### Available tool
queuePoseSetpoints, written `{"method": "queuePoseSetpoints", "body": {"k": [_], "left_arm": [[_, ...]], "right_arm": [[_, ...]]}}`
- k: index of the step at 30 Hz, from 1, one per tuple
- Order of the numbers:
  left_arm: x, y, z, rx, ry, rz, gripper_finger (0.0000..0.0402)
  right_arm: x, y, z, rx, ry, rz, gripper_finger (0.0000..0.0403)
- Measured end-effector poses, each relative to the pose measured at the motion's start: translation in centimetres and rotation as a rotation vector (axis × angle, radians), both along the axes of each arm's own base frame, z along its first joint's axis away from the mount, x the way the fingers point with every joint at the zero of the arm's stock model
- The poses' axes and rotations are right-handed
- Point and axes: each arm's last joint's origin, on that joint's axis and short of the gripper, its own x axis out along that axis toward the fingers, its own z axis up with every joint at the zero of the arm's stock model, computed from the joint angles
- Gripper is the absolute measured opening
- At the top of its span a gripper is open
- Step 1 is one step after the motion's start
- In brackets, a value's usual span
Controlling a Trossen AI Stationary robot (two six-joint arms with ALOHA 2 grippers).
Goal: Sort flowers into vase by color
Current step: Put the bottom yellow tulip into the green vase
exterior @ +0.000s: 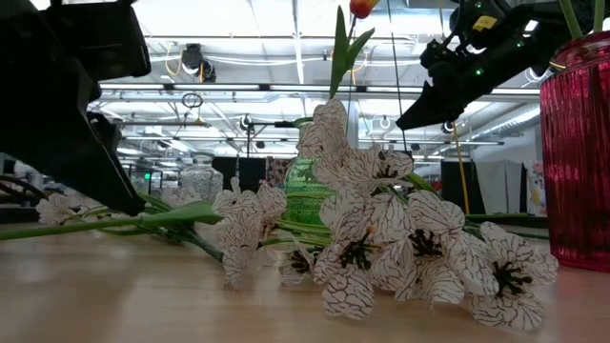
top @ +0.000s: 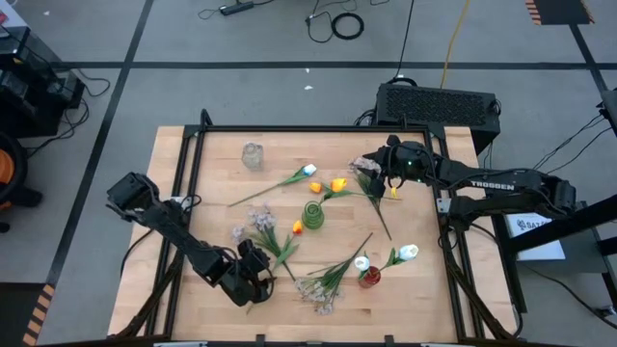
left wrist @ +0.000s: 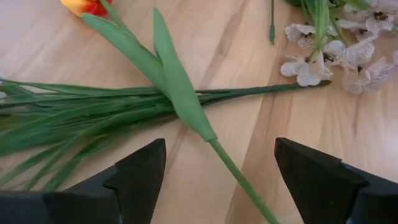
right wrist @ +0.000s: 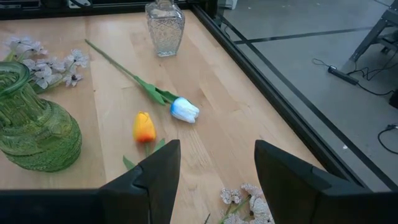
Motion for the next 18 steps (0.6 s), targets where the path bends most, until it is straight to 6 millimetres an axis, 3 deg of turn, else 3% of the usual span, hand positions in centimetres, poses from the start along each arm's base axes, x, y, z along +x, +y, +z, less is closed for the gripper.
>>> {"method": "queuePoseSetpoints", "body": {"k": [8,18], "left_arm": [[0.6,0.1,-1.1,-0.1,0.085,-0.022,0.0281],[0.4,0.6,-0.8,-0.077,0.128,-0.059,0.0136]], "right_arm": [[0.0,0.0,0.0,0.0,0.0,0.0,0.0199],[0.0,0.0,0.0,0.001,0.0,0.0,0.0199]]}}
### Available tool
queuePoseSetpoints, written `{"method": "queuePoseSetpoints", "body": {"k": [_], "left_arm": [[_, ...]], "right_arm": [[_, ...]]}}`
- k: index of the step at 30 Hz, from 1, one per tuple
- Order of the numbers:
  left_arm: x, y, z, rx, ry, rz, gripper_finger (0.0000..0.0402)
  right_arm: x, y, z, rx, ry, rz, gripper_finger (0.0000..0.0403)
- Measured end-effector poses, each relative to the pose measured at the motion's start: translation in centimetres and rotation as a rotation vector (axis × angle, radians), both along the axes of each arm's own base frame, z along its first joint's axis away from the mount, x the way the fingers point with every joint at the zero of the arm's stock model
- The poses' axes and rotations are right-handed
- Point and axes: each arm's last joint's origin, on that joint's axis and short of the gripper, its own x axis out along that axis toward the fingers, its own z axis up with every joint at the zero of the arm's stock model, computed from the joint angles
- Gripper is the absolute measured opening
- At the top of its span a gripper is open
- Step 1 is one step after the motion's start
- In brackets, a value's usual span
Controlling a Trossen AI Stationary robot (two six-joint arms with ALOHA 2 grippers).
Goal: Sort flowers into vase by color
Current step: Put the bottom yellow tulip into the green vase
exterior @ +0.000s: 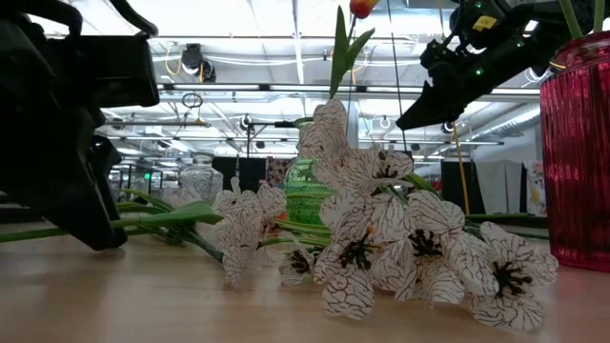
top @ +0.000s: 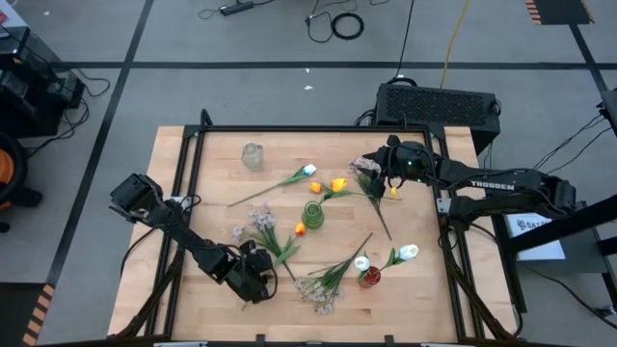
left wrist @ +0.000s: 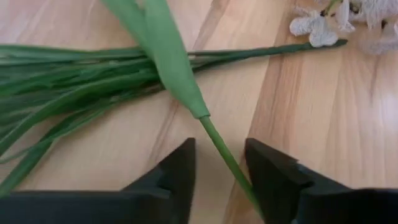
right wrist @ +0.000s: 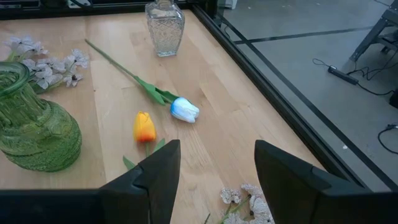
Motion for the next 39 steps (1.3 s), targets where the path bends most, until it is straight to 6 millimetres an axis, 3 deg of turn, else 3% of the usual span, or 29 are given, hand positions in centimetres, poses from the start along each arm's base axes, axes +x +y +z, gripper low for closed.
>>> {"method": "queuePoseSetpoints", "body": {"k": [10,19,23,30,39], "left_arm": [[-1.6,1.0,4.5,-0.069,-0.034,0.003,0.0012],[-4.6,2.4,9.9,-0.121,-0.122,-0.073,0.0009],[-5.8,3.2,13.0,-0.04,-0.314,-0.17,0.0009],[-6.5,4.3,18.9,0.287,-0.77,-0.364,0.0009],[-5.5,7.1,24.3,0.643,-1.174,-0.233,0.0009]], "right_arm": [[0.0,0.0,0.0,0.0,0.001,0.001,0.0199],[0.0,0.0,0.0,0.002,-0.001,0.004,0.0199],[0.0,0.0,0.0,0.002,-0.001,0.005,0.0199],[0.0,0.0,0.0,0.002,-0.002,0.004,0.0199],[0.0,0.0,0.0,0.001,-0.002,0.004,0.0199]]}}
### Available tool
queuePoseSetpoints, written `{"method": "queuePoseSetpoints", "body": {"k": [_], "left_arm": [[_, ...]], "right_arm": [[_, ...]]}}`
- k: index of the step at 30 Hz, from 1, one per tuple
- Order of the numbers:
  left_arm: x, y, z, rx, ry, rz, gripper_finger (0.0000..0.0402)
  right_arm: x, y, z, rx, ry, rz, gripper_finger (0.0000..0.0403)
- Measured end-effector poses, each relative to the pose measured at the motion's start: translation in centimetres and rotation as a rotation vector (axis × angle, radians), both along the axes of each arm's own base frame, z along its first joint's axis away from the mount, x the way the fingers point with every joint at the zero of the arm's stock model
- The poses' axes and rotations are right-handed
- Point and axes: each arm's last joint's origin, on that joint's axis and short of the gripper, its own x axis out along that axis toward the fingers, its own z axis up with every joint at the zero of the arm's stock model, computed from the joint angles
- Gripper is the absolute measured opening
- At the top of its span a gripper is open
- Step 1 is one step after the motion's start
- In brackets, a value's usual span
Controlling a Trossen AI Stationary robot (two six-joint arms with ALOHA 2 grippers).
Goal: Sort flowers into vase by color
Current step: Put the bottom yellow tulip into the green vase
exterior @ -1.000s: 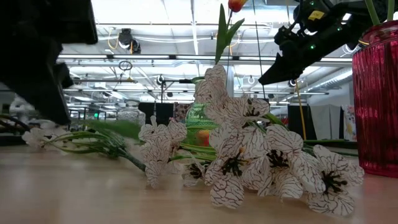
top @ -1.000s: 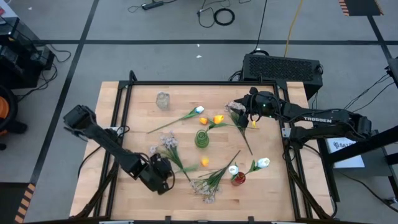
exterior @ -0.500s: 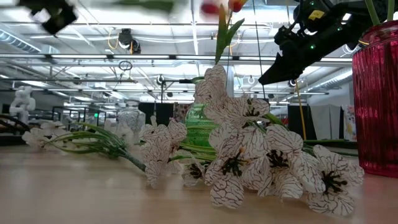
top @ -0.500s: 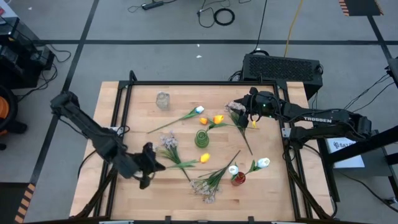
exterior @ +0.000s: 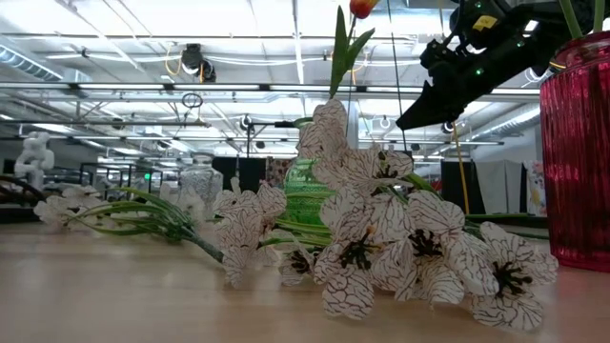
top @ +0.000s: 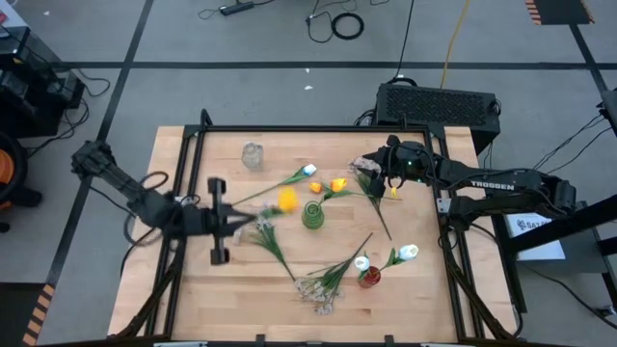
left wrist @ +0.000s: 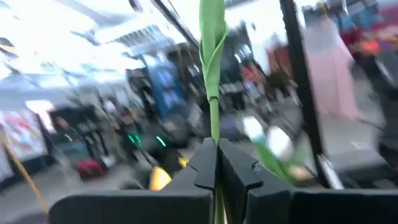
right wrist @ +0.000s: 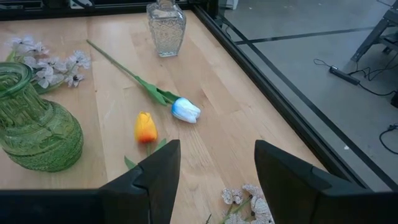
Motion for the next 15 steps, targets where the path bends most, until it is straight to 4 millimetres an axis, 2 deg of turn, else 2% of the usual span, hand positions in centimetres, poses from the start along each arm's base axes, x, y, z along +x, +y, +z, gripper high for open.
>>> {"method": "queuePoseSetpoints", "body": {"k": [7,12,15], "left_arm": [[1.5,3.8,2.1,-0.038,-0.282,-0.042,0.0009],[4.3,5.4,1.1,-0.044,-0.352,-0.083,0.0009],[6.5,5.6,-0.2,-0.037,-0.395,-0.109,0.0008]], "right_arm": [[0.0,0.0,0.0,0.0,0.0,0.0,0.0199],[0.0,0.0,0.0,-0.001,0.0,-0.001,0.0199],[0.0,0.0,0.0,-0.001,0.0,-0.001,0.0199]]}}
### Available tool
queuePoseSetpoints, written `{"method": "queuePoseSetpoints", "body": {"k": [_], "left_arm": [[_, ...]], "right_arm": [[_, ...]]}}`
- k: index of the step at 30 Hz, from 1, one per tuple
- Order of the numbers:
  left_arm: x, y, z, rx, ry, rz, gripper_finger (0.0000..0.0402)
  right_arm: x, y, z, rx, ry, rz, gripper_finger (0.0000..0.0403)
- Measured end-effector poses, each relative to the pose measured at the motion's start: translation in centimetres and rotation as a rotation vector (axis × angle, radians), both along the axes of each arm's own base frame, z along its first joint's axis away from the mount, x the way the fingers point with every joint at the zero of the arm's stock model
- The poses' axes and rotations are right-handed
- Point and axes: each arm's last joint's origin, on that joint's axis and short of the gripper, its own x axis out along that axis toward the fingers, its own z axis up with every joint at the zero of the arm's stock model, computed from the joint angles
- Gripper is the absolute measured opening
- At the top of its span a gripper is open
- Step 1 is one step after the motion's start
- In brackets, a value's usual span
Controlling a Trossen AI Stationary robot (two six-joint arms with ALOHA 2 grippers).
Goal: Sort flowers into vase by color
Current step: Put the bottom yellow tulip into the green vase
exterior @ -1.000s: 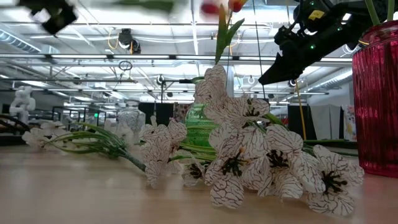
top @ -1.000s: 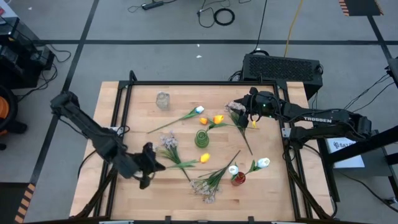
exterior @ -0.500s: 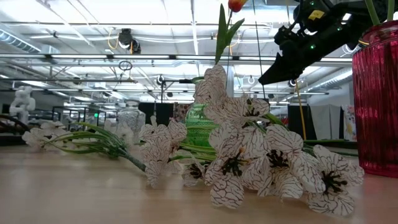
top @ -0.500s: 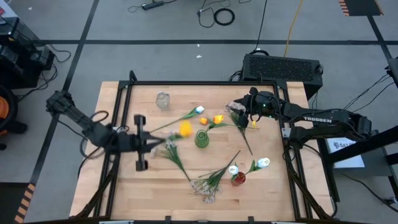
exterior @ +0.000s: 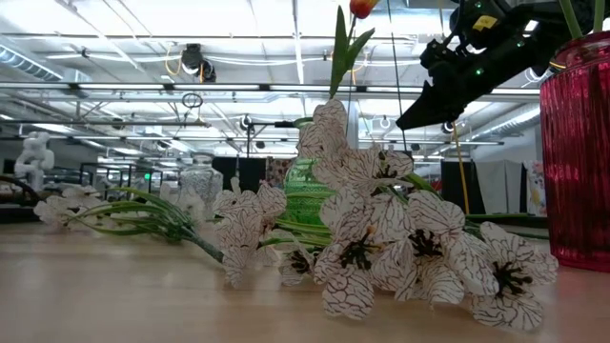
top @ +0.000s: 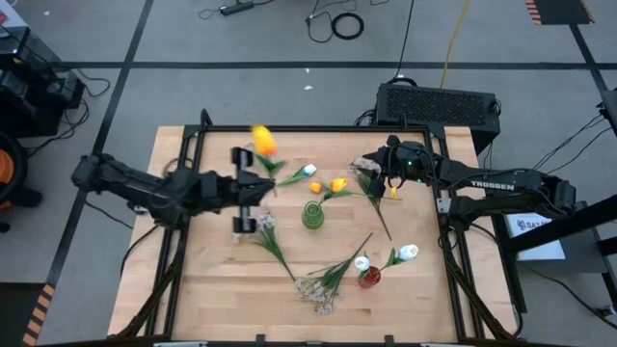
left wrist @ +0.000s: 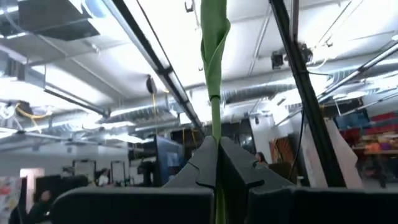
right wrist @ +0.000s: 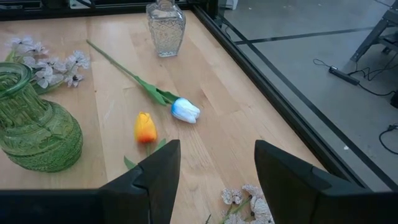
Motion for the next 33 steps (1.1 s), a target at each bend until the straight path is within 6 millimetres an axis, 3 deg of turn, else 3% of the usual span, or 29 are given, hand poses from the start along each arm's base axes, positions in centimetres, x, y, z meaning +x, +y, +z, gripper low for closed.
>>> {"method": "queuePoseSetpoints", "body": {"k": [8,15,25,31,33], "left_arm": [[4.8,0.4,-5.3,-0.046,-0.124,0.03,0.0004],[7.0,1.5,-8.9,-0.077,-0.013,0.048,0.0002],[7.2,1.7,-9.3,-0.096,-0.004,0.057,0.0001],[7.2,2.6,-9.3,-0.176,-0.007,0.014,0.0],[7.3,2.5,-9.3,-0.189,-0.002,-0.025,0.0]], "right_arm": [[-0.1,0.0,-0.1,0.009,0.012,-0.002,0.0199],[-0.2,0.1,-0.4,0.022,0.045,-0.001,0.0199],[-0.3,0.1,0.2,0.002,-0.009,0.009,0.0199],[-1.4,0.7,4.0,-0.035,-0.311,-0.008,0.0199],[-1.8,1.4,5.5,-0.037,-0.433,0.058,0.0199]]}}
